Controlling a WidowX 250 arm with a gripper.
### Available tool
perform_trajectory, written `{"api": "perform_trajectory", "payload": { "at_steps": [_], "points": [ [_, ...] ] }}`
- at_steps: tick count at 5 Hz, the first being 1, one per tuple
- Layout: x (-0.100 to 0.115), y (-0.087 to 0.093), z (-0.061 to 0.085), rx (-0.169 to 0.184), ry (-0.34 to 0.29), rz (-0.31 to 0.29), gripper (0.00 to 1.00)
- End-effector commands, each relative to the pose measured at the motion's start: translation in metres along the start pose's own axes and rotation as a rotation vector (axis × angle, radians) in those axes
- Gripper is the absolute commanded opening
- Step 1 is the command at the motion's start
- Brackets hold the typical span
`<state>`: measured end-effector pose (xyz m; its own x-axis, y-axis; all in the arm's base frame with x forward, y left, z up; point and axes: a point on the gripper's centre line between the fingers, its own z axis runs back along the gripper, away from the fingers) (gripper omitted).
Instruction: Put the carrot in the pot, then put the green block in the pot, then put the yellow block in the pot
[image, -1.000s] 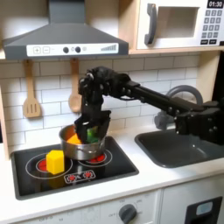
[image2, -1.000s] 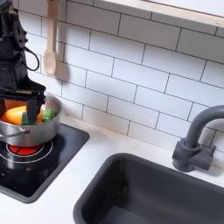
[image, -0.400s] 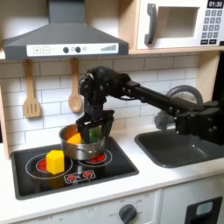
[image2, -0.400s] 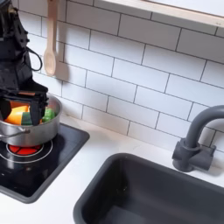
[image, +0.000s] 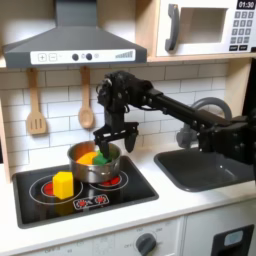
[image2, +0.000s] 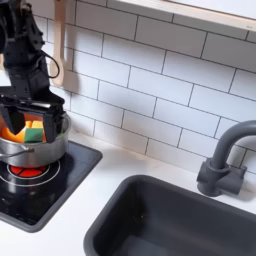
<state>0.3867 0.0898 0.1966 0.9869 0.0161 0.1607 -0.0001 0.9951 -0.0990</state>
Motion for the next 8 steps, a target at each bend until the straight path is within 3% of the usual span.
{"api": "perform_trajectory", "payload": {
  "at_steps": [1, 3, 7, 8],
  "points": [
    [0.003, -0.002, -0.008, 0.004, 0.044, -0.024, 1.0],
    [0.005, -0.003, -0.021, 0.0, 0.098, -0.029, 1.0],
    [-0.002, -0.006, -0.028, 0.029, 0.095, -0.034, 1.0],
    [-0.001, -0.007, -0.024, 0.034, 0.082, -0.038, 1.0]
  ]
}}
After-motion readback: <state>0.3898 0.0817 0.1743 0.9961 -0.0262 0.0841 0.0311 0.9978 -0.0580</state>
